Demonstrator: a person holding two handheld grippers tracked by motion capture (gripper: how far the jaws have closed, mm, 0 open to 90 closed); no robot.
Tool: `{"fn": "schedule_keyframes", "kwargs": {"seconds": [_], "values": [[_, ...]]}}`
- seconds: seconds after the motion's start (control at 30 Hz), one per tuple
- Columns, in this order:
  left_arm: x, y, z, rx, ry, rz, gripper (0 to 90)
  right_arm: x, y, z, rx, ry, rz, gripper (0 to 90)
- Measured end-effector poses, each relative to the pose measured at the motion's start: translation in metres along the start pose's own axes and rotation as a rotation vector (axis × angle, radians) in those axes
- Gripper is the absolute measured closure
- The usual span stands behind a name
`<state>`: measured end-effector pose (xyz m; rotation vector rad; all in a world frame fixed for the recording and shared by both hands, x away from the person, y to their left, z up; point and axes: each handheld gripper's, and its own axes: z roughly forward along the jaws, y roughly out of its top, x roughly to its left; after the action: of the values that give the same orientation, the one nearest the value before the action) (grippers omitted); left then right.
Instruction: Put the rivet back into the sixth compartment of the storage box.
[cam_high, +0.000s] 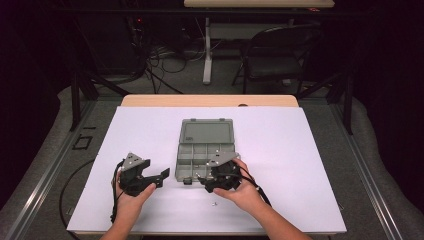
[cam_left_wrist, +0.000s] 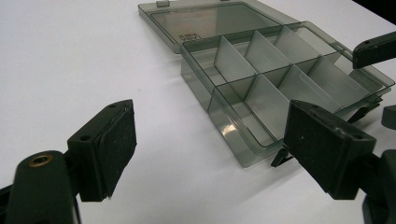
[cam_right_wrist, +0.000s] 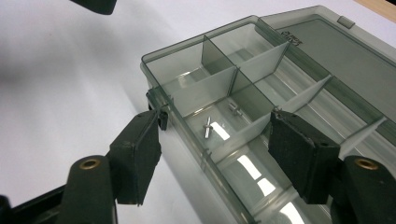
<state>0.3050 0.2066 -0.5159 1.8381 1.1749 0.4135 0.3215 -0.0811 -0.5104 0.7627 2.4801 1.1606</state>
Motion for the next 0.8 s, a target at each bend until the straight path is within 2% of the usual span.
{"fn": "schedule_keyframes", "kwargs": {"seconds": [0.2, 0.8], "values": [[0.001, 0.0, 0.0, 0.001, 0.002, -0.001, 17.0, 0.002, -0.008, -0.006, 0.007, -0.013, -0.019, 31.9], [0.0, 0.0, -0.001, 0.002, 0.005, -0.001, 17.0, -0.002, -0.032, -0.03, -0.003, -0.053, -0.014, 31.9]]}}
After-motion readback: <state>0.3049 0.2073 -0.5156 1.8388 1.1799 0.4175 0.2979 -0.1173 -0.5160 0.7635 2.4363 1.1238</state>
